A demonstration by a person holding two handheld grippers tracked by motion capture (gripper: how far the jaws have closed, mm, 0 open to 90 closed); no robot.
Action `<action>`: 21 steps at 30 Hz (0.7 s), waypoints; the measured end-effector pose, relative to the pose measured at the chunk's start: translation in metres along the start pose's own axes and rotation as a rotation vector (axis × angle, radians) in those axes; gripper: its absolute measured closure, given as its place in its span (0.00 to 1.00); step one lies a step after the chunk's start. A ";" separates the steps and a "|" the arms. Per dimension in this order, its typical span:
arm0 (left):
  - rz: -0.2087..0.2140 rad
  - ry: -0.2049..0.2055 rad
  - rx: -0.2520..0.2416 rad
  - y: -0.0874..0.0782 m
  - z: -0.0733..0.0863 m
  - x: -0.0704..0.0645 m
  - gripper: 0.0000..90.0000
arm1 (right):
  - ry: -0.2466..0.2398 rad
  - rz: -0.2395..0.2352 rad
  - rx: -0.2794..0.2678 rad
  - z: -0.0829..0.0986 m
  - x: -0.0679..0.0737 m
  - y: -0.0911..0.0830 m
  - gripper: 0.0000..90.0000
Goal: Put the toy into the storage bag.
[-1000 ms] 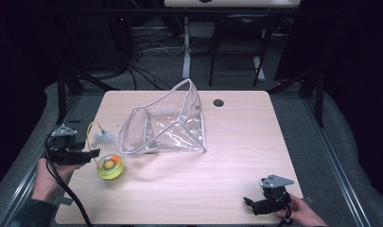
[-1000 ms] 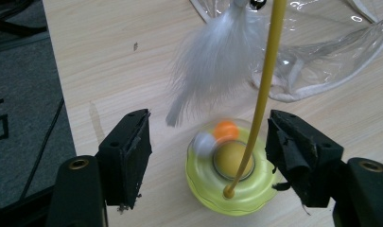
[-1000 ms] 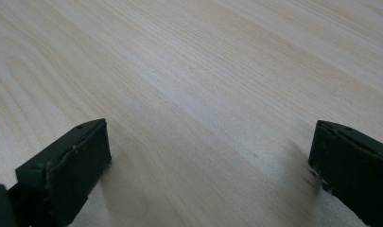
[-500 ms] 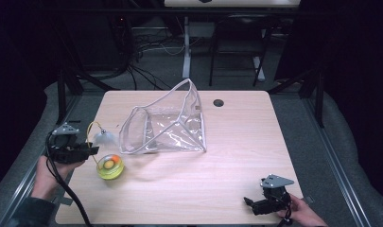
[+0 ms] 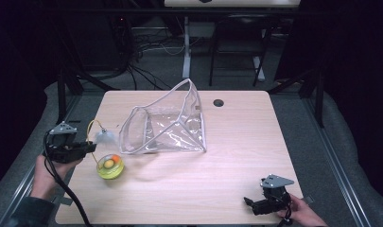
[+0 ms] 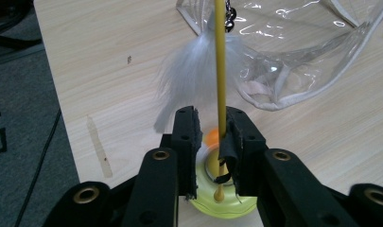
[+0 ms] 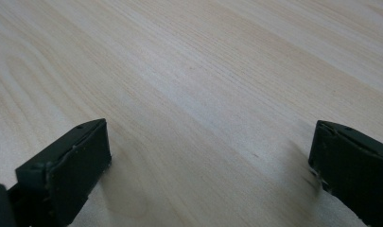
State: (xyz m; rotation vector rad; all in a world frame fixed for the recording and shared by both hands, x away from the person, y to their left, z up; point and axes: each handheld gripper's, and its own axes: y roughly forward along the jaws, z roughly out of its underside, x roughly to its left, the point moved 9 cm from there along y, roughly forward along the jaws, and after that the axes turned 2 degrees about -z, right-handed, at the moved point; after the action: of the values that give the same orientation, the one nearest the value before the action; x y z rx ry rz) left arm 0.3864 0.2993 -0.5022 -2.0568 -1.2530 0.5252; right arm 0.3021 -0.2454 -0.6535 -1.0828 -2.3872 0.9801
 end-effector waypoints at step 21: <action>0.015 0.048 0.054 -0.002 -0.003 -0.004 0.98 | 0.000 0.000 0.000 0.000 0.000 0.000 0.00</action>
State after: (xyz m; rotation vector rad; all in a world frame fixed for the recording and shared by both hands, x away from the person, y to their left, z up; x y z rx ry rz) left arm 0.3852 0.2955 -0.4987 -2.0239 -1.1841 0.5081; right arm 0.3021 -0.2454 -0.6535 -1.0830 -2.3875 0.9796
